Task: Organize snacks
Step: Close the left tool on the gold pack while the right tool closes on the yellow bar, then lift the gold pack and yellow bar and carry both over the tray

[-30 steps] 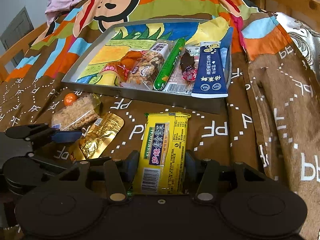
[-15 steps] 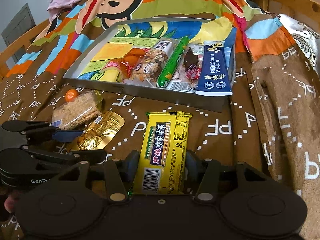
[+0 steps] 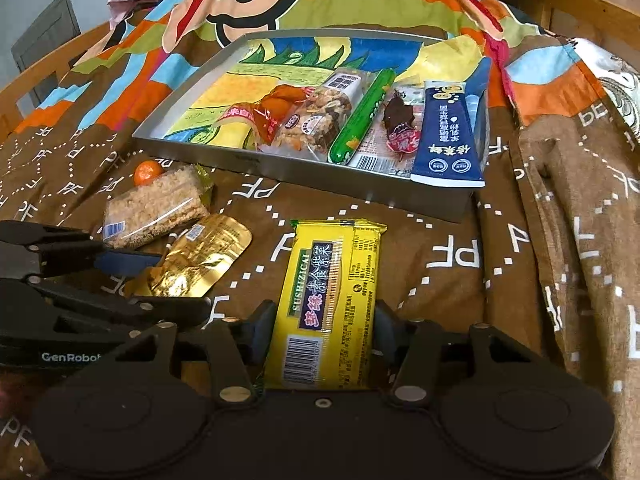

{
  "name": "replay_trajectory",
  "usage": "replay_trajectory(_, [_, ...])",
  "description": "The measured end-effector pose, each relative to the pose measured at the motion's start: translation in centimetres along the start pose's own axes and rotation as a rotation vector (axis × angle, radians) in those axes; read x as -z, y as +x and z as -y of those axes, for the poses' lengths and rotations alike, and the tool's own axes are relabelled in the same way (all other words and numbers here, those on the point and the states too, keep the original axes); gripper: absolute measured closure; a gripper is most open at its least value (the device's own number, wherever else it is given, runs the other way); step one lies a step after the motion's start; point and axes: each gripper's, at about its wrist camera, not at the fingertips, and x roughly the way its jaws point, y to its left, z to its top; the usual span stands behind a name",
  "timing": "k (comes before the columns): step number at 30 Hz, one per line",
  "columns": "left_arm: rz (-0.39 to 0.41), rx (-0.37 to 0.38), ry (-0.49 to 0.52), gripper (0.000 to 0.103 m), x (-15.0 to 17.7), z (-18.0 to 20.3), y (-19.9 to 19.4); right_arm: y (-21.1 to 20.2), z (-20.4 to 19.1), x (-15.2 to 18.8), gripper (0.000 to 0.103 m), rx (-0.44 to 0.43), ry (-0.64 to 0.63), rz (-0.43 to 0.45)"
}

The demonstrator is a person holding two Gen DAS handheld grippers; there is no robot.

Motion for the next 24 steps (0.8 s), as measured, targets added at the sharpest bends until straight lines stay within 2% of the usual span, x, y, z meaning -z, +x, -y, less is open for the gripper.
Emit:
replay_trajectory(8, [-0.045, 0.015, -0.057, 0.046, -0.2, 0.6, -1.9, -2.2, -0.4, 0.7, 0.051, -0.034, 0.022, 0.033])
replay_trajectory(15, [-0.024, 0.0, -0.127, 0.046, -0.9, 0.6, -4.2, -4.6, -0.6, 0.3, 0.051, -0.025, 0.03, 0.175])
replay_trajectory(18, [0.021, -0.017, -0.153, 0.046, -1.3, 0.4, -5.6, -5.5, -0.2, 0.0, 0.051, -0.021, 0.056, 0.251])
replay_trajectory(24, [0.171, -0.072, -0.186, 0.046, -3.2, -0.5, -7.2, -6.0, -0.2, -1.6, 0.051, 0.013, 0.056, 0.43])
